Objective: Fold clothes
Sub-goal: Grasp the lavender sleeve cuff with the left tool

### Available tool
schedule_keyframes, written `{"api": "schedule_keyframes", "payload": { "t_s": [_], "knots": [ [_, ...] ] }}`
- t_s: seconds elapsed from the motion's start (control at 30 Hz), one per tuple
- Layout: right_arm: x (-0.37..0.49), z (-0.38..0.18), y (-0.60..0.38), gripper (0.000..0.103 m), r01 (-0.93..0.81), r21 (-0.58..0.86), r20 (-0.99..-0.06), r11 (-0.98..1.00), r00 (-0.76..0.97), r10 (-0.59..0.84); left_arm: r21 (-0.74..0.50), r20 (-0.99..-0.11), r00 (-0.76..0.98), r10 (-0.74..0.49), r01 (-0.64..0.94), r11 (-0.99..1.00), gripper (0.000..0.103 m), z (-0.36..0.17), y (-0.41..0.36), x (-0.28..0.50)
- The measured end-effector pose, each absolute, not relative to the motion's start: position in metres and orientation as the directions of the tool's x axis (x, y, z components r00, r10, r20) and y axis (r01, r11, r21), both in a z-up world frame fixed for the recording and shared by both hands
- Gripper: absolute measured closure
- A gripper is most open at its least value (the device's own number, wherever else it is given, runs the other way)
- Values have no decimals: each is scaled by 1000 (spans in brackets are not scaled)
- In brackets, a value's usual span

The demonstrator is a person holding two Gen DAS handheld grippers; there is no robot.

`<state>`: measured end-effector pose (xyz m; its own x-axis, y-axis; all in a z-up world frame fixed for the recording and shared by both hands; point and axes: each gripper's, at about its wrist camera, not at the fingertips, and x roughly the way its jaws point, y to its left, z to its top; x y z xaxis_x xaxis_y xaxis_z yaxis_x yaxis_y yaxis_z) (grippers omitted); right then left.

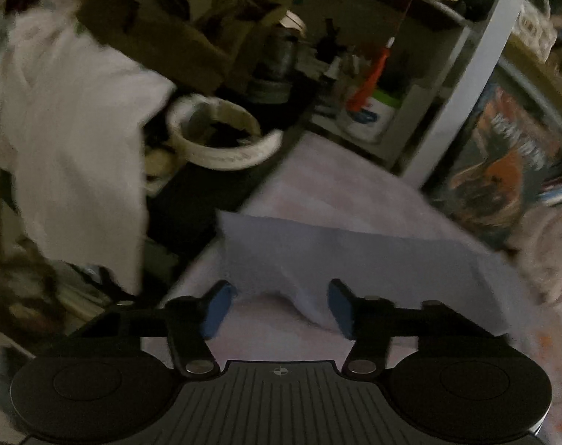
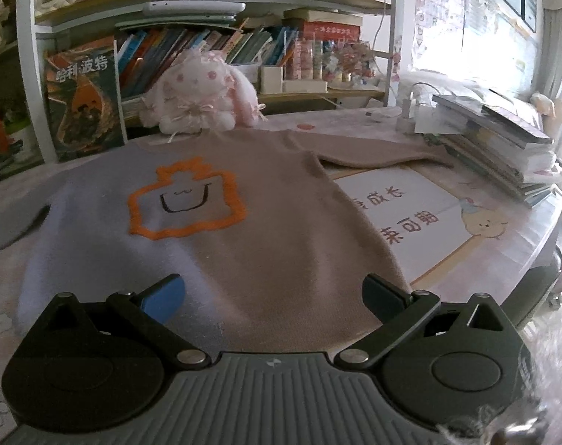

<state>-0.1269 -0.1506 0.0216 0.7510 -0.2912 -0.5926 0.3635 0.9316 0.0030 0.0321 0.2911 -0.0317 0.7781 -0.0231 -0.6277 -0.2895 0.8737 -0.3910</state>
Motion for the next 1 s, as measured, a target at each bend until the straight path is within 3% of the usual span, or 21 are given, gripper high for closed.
{"api": "schedule_keyframes", "payload": {
  "t_s": [0.17,0.37,0.53,0.7,0.83,1.0],
  "knots": [
    [-126,23,-151,0,369,-2,-600,929,743,-297,-496,-604,786,-130,-243,834,54,-35,277,41],
    [-127,23,-153,0,370,0,-604,929,740,-295,-525,-606,793,-59,-343,779,55,-35,293,44],
    [-127,20,-157,0,387,10,-615,922,729,-300,-528,-632,775,-17,-415,741,72,-35,303,48],
    [-127,20,-158,0,382,4,-617,924,728,-298,-494,-652,758,16,-440,750,99,-39,307,48],
    [-127,18,-158,0,356,-24,-618,934,729,-293,-418,-660,750,46,-418,806,100,-36,299,51],
    [-127,16,-163,0,315,-46,-618,948,736,-275,-420,-608,793,40,-364,831,100,-16,289,49]
  ]
}}
